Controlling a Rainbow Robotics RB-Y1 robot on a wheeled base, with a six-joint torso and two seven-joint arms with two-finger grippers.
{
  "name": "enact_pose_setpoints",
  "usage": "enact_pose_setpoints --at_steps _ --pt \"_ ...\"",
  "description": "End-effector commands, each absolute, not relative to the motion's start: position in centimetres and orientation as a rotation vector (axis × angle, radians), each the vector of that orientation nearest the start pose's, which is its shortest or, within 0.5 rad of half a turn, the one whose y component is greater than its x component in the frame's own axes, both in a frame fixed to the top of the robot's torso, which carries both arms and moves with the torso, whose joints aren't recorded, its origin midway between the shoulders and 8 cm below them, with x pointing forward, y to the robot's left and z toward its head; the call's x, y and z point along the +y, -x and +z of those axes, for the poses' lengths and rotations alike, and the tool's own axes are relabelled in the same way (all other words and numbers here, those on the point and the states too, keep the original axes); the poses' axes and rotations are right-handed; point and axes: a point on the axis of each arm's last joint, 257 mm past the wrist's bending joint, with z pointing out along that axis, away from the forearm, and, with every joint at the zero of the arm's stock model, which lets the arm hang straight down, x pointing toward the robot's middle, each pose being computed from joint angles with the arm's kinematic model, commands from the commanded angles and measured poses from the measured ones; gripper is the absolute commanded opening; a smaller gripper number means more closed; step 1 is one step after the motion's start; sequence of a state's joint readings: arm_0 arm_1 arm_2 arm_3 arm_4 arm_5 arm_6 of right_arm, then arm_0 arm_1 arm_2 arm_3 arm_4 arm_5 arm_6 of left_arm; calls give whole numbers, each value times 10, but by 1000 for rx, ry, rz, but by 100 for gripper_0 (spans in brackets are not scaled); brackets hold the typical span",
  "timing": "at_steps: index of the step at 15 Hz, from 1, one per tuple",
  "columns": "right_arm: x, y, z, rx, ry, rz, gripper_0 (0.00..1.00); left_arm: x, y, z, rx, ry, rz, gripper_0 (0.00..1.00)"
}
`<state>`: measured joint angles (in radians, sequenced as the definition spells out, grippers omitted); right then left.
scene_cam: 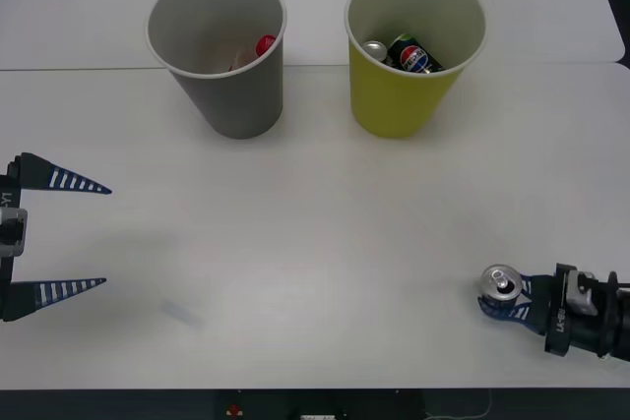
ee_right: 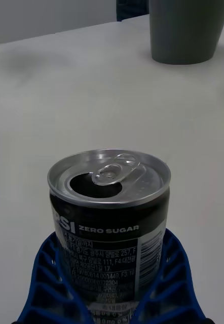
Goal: Put the can into the green bin and the plastic bottle into the gray bin
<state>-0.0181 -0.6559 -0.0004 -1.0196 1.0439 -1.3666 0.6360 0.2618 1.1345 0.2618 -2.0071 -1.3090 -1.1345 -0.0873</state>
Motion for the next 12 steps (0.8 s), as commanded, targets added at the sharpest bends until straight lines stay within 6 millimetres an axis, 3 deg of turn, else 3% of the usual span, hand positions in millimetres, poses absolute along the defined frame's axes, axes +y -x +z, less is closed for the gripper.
enact_pose_setpoints --at_steps 1,8,12 --pt "-264 -354 -318 1441 1178 598 0 286 -341 -167 1444 -1762 -118 100" --pt "-255 -349 -270 1556 1051 704 0 286 -341 -167 1444 -1762 -118 100" --pt "-248 -346 -221 1680 952 724 0 286 -341 -167 1444 -1762 -118 100"
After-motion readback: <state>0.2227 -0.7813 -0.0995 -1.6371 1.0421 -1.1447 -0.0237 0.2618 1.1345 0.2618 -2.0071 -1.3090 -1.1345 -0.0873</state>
